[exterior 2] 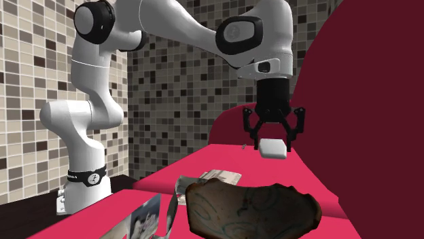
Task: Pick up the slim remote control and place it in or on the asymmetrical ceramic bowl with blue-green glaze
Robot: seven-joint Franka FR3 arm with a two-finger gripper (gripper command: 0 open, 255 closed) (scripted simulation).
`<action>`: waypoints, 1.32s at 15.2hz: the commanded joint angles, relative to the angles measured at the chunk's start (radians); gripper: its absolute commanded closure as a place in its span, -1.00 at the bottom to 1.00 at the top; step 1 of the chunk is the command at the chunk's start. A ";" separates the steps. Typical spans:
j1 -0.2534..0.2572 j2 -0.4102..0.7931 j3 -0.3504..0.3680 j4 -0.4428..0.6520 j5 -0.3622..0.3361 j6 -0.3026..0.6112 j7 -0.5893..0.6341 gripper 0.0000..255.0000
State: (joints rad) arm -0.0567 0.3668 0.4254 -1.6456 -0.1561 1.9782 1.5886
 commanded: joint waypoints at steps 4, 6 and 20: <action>0.001 -0.014 0.004 0.050 0.008 -0.062 -0.005 1.00; 0.001 -0.019 0.005 0.070 0.011 -0.087 -0.007 1.00; -0.189 -0.027 -0.079 0.088 0.043 -0.103 -0.289 1.00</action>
State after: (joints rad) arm -0.2342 0.3211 0.3546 -1.5756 -0.1093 1.8749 1.3210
